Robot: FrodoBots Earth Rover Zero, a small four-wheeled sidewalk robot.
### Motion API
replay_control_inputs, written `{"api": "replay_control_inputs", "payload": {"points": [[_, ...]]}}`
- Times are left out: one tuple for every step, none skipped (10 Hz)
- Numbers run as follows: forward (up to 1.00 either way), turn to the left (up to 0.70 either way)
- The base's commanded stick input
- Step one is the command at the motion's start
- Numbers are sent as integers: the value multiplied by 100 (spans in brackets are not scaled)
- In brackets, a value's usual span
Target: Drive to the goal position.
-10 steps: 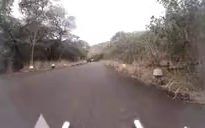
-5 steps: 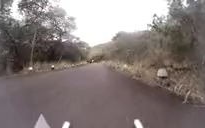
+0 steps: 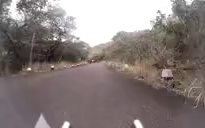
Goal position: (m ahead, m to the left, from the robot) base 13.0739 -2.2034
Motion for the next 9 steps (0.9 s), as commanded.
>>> {"api": "replay_control_inputs", "payload": {"points": [[50, 0], [50, 0], [50, 0], [50, 0], [50, 0], [50, 0], [50, 0], [50, 0], [50, 0]]}}
